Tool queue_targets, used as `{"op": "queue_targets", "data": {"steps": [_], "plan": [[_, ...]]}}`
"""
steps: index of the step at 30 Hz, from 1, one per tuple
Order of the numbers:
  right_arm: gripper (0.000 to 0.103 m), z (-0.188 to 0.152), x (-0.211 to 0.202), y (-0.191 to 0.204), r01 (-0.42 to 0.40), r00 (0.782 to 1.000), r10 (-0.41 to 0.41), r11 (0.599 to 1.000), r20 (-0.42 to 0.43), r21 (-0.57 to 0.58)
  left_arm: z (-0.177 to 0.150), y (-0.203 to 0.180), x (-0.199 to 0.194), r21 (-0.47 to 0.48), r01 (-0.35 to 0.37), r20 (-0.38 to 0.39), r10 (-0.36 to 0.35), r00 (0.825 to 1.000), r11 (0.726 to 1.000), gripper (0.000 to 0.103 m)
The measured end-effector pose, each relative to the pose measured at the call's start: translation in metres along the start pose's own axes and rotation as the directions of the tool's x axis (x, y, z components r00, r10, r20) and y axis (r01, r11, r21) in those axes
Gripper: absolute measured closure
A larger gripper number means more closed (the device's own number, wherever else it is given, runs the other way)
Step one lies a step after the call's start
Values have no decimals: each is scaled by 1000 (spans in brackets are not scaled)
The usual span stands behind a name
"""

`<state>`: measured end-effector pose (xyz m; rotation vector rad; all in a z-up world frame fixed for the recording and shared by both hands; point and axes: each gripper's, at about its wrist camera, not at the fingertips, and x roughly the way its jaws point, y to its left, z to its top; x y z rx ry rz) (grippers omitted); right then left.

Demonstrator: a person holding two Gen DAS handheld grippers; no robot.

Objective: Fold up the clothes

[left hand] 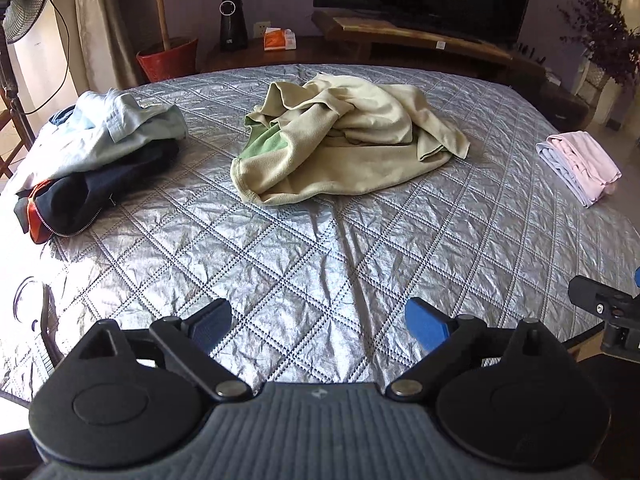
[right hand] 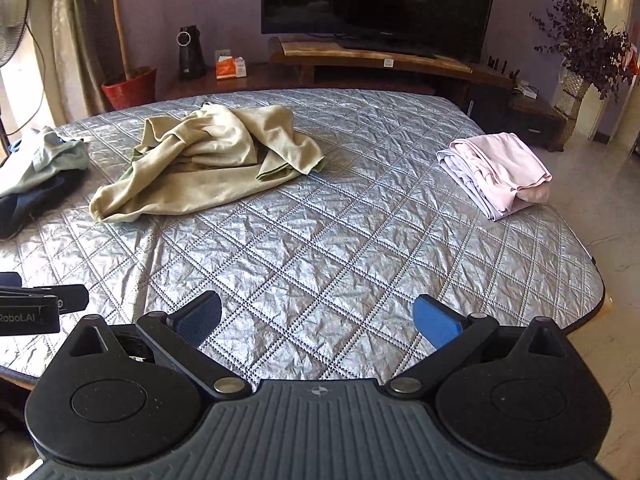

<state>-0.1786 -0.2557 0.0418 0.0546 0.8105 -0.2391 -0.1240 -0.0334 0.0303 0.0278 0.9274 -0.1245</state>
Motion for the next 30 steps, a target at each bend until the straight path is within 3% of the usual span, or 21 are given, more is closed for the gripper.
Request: {"op": "queue_targets", "data": {"steps": [5, 14, 30], "plan": [[0, -7, -14, -15, -13, 1000, 13, 999, 20, 44, -7, -3, -7, -12, -14, -1, 14, 1000, 1000, 11], [0, -9, -1, -16, -63, 998, 65, 995, -19, 80, -16, -16, -12, 5, -28, -6, 28, 1000, 1000, 11], [0, -11, -3, -1, -66, 998, 66, 998, -18, 6, -17, -18, -10, 16, -42, -14, 43, 999, 999, 11]]}}
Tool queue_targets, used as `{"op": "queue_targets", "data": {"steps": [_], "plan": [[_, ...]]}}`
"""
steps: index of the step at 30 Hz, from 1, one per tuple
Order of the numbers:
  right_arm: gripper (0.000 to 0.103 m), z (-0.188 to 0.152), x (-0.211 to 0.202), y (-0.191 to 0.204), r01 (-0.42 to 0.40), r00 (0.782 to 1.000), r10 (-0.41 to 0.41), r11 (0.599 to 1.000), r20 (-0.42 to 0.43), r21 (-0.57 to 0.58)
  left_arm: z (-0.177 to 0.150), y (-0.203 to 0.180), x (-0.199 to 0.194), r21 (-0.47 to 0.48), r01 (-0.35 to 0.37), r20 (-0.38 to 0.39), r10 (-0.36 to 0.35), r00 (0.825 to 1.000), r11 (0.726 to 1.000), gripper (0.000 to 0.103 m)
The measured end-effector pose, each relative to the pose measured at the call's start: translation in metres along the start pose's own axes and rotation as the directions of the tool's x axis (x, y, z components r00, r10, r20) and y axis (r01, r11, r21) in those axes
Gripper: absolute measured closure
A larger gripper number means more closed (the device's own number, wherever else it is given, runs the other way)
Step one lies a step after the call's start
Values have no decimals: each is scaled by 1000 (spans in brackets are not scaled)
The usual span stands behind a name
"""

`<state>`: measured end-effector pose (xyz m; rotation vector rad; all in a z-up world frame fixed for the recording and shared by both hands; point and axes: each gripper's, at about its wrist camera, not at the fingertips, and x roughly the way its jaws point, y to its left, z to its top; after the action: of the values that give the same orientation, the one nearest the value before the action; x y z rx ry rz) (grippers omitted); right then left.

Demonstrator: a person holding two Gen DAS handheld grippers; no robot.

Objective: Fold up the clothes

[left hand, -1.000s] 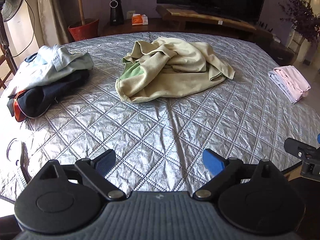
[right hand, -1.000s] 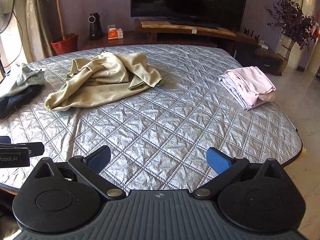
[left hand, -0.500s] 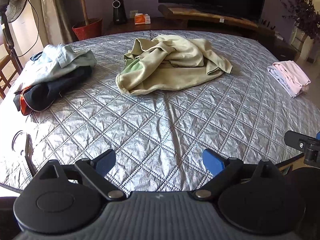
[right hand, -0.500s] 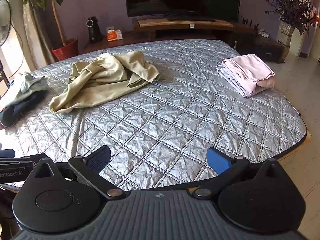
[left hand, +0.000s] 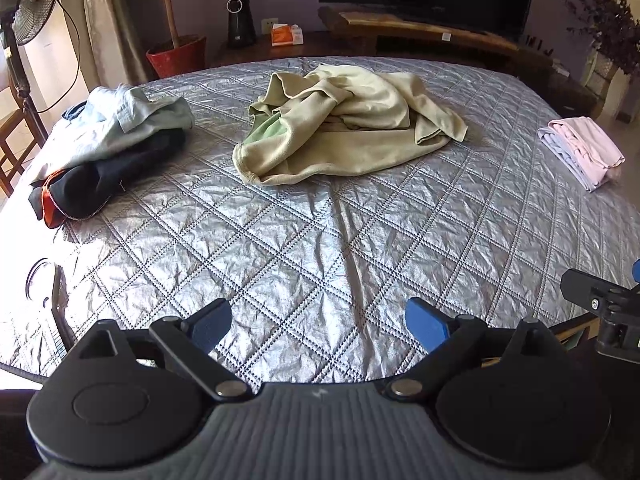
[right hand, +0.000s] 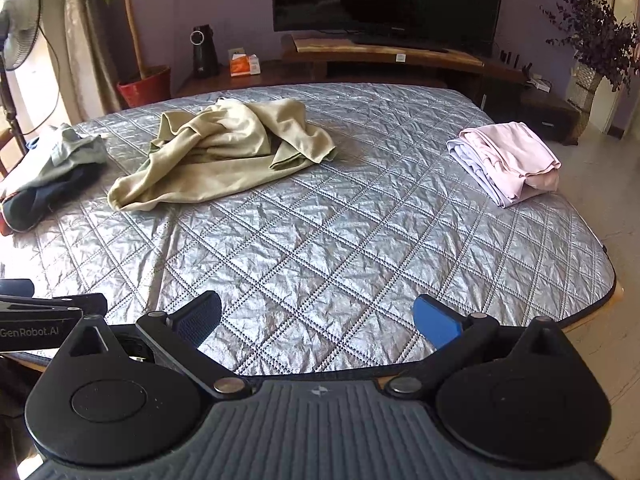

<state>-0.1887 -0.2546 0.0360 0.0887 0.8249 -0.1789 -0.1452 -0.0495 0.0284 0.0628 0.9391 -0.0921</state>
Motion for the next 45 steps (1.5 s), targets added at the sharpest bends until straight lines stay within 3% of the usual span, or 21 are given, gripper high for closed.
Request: {"op": "queue_targets", "data": {"steps": [13, 25, 30, 33, 38, 42, 45], "plan": [[0, -2, -1, 5, -1, 1000, 1, 1000, 2, -18, 0, 0, 2, 2, -6, -2, 6, 1000, 1000, 10], [0, 4, 14, 7, -59, 998, 59, 998, -18, 15, 4, 15, 20, -7, -82, 2, 82, 997, 997, 9], [0, 15, 41, 20, -77, 997, 77, 996, -6, 34, 16, 46, 47, -112, -96, -10, 95, 995, 989, 11], [0, 24, 64, 32, -64, 998, 64, 998, 4, 13, 25, 55, 67, -91, -104, -28, 102, 994, 990, 14], [0, 39, 114, 48, -15, 1000, 16, 1000, 25, -26, 39, 65, 95, -81, -109, 20, 111, 994, 991, 14], [0, 43, 149, 50, 20, 997, -15, 998, 77, -54, 53, 72, 125, -70, -92, 14, 93, 996, 993, 14], [0, 49, 176, 48, 48, 997, -43, 996, 70, -75, 62, 77, 145, -58, -83, 20, 85, 996, 995, 14]]}}
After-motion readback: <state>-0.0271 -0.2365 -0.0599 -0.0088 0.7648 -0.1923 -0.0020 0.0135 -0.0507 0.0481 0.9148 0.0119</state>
